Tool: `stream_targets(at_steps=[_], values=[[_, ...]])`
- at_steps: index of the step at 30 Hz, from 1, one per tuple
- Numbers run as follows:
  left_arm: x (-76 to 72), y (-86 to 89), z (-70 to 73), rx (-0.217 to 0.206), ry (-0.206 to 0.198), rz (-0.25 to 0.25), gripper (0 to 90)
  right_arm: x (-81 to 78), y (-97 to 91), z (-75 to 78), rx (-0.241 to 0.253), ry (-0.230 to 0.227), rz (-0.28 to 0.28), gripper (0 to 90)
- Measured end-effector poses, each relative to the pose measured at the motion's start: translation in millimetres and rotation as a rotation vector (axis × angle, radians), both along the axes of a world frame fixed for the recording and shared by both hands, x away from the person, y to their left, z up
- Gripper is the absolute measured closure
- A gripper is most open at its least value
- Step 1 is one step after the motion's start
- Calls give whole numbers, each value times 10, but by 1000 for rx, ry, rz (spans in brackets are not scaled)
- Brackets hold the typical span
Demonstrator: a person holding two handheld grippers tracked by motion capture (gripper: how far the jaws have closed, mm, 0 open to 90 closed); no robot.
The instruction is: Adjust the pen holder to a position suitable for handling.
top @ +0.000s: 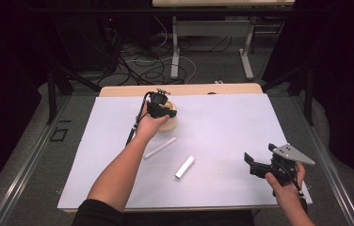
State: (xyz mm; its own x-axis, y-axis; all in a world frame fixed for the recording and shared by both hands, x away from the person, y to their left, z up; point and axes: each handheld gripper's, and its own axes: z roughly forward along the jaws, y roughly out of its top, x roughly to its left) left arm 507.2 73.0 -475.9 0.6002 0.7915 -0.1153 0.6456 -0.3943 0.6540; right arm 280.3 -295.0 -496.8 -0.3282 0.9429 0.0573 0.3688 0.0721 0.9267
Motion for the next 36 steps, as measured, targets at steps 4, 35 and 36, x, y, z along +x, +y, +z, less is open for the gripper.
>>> stream_targets(at_steps=[4,35,36], values=[[9,12,-17,-9,12,-6,657,12,7,-6,7,2,8,3],[-52,-41,52,16,-5,-104,765,19,12,-17,0,23,17,0],[-61,-55,55,8,-13,-98,765,19,13,-18,-1,20,16,0]])
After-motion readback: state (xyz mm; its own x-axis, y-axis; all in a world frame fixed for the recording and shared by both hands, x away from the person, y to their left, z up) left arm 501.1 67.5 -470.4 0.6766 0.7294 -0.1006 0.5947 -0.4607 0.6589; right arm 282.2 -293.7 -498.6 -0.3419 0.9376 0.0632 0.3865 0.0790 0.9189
